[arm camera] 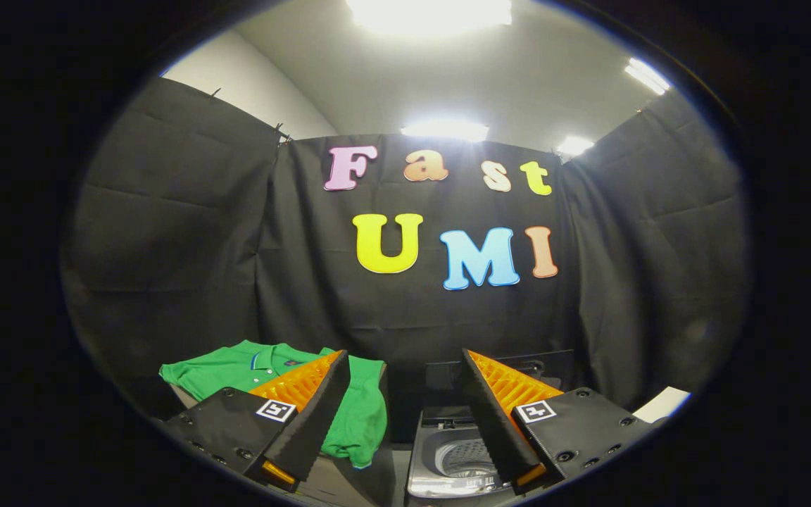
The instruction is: Put the clothes into the washing machine and then close the washing machine lid.
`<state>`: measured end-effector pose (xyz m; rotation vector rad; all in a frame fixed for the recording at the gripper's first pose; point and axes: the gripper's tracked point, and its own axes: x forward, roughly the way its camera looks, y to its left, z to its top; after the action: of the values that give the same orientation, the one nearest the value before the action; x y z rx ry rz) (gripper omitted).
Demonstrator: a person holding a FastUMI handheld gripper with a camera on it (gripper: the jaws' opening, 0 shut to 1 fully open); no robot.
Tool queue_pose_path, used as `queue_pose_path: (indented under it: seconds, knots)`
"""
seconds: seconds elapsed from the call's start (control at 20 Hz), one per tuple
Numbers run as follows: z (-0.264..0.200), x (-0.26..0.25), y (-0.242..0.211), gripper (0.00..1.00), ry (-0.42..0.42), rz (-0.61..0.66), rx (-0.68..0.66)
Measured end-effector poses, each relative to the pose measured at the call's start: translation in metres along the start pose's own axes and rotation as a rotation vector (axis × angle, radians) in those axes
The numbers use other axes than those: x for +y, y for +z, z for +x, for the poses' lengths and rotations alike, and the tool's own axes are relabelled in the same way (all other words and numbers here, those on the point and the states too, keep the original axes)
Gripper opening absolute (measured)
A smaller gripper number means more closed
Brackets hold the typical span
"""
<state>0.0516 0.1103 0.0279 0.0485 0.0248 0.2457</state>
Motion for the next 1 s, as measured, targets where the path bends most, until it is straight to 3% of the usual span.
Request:
queue_pose_path:
  seconds: [1.0]
  knots:
    - [0.053,0.127,-0.006,0.98,0.224,0.041,0.097]
